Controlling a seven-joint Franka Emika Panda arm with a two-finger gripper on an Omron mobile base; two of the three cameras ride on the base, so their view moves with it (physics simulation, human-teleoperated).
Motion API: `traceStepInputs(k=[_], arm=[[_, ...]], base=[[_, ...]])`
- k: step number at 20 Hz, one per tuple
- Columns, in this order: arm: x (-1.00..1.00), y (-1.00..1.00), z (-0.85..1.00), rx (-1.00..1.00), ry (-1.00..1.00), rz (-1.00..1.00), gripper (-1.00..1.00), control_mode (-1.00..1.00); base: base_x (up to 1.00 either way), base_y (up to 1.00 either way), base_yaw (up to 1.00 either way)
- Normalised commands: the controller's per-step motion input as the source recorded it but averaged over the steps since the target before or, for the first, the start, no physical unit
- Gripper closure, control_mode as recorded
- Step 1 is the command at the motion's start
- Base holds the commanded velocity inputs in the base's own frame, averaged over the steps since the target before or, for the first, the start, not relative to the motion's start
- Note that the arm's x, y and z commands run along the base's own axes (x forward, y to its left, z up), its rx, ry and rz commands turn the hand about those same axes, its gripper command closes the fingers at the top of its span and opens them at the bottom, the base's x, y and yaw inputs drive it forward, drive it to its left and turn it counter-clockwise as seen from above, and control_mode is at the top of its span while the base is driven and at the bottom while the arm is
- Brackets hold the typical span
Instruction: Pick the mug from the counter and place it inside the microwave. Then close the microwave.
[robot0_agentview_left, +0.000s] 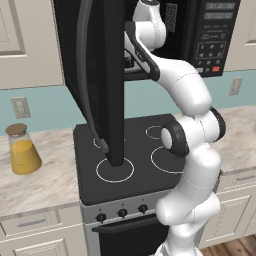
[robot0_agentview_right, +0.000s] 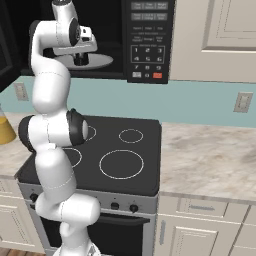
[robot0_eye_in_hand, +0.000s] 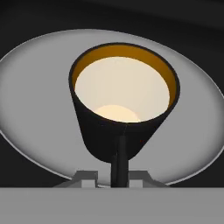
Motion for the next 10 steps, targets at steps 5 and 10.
traceStepInputs(k=[5, 10], arm=[[0.0, 0.0, 0.0, 0.0, 0.0, 0.0, -1.0, -1.0], [-0.14, -0.01, 0.0, 0.0, -0.01, 0.0, -1.0, -1.0]], base=[[0.0, 0.0, 0.0], [0.0, 0.0, 0.0]])
